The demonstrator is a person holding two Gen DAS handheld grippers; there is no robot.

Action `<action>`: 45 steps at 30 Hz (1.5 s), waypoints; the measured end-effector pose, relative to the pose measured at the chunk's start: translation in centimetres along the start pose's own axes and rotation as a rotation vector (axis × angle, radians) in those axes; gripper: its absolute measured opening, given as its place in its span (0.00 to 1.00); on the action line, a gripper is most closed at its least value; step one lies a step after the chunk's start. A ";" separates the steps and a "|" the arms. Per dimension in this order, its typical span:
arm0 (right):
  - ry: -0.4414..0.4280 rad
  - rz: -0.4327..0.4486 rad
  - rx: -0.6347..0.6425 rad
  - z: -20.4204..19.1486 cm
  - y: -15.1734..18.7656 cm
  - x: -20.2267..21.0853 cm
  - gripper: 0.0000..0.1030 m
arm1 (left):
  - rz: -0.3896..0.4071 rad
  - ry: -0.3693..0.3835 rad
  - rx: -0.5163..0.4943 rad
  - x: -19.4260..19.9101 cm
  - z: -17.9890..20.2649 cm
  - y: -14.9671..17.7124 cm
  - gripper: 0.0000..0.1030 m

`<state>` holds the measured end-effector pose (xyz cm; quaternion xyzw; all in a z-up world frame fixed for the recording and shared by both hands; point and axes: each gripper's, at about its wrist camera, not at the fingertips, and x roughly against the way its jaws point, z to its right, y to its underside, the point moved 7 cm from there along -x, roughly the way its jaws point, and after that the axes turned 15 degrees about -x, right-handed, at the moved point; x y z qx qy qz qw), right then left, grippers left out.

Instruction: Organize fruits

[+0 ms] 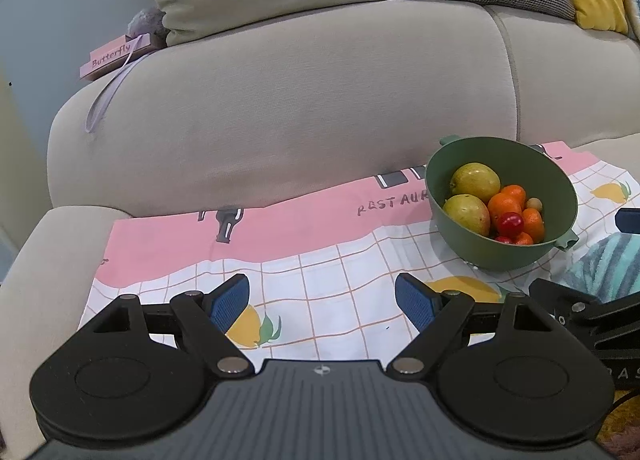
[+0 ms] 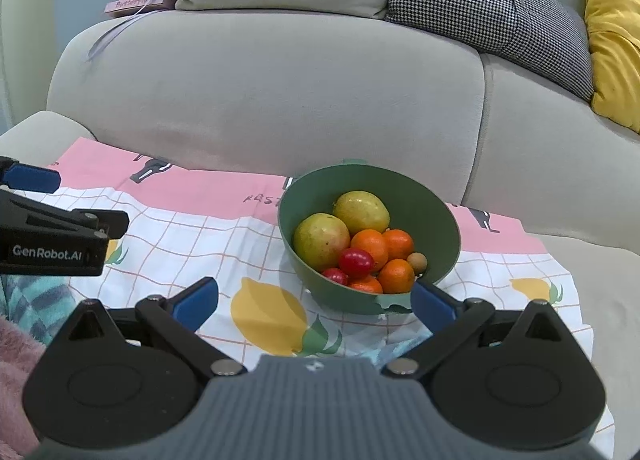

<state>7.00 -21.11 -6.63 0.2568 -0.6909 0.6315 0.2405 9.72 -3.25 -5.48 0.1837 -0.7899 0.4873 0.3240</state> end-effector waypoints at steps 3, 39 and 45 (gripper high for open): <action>-0.004 0.003 0.006 -0.2 0.0 0.0 0.96 | 0.000 -0.001 -0.002 0.0 0.0 0.0 0.94; -0.006 -0.013 0.012 -0.5 0.3 -0.5 0.96 | 0.002 0.000 0.008 -0.1 -0.3 0.1 0.94; -0.004 -0.010 0.011 -0.5 0.3 -0.4 0.96 | 0.010 0.001 0.006 0.1 -0.3 0.0 0.94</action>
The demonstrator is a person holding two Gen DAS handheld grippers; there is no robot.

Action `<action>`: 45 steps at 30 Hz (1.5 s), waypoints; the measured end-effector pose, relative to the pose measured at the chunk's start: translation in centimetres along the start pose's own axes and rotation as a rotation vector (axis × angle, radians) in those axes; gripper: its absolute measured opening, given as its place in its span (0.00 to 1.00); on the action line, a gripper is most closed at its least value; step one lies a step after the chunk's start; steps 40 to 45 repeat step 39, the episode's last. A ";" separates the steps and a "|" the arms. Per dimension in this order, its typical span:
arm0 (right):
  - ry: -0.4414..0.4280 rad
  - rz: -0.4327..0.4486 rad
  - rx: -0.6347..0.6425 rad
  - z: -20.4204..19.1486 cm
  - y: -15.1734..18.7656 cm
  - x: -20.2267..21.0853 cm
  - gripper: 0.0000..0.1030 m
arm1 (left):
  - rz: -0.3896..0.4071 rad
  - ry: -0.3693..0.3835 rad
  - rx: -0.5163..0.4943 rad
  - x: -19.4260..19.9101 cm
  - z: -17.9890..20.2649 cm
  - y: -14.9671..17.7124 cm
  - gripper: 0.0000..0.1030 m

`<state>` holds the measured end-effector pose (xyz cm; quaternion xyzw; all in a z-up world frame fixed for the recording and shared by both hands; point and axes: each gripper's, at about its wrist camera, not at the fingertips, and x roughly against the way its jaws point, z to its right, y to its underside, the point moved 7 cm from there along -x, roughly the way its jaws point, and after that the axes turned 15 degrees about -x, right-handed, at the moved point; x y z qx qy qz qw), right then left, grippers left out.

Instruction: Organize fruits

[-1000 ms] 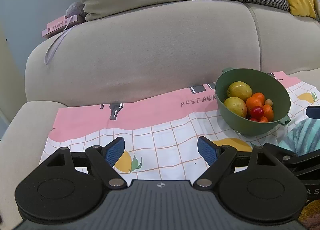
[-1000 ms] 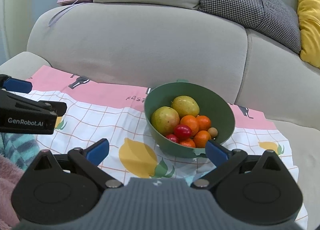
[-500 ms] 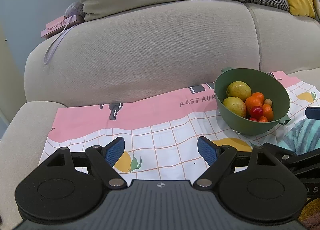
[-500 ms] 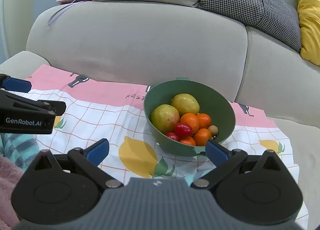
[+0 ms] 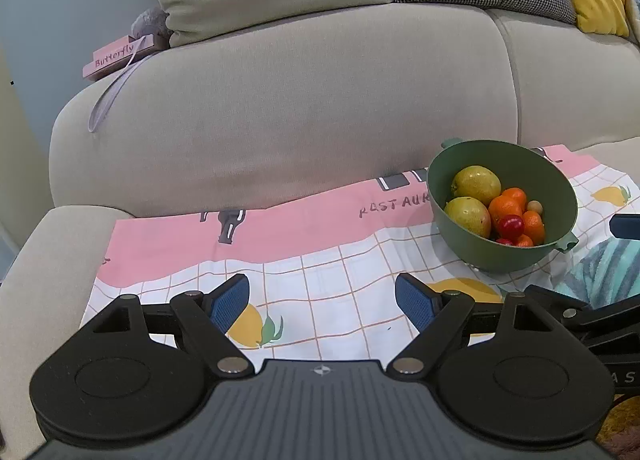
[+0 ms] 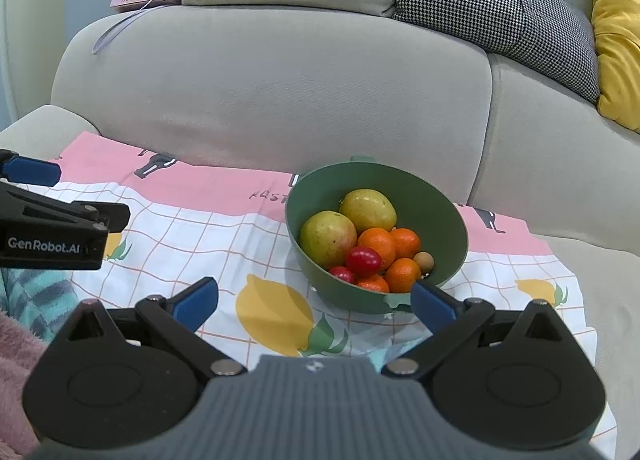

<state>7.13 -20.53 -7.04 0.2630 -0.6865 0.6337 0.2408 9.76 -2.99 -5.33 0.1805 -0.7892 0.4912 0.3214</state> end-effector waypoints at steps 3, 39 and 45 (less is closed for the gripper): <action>0.000 0.000 0.000 0.0 0.0 0.0 0.96 | 0.000 0.001 0.001 0.0 0.0 0.0 0.94; 0.006 -0.001 -0.012 0.0 0.1 0.1 0.96 | 0.021 0.012 0.018 0.5 -0.5 0.1 0.94; 0.006 -0.001 -0.012 0.0 0.1 0.1 0.96 | 0.021 0.012 0.018 0.5 -0.5 0.1 0.94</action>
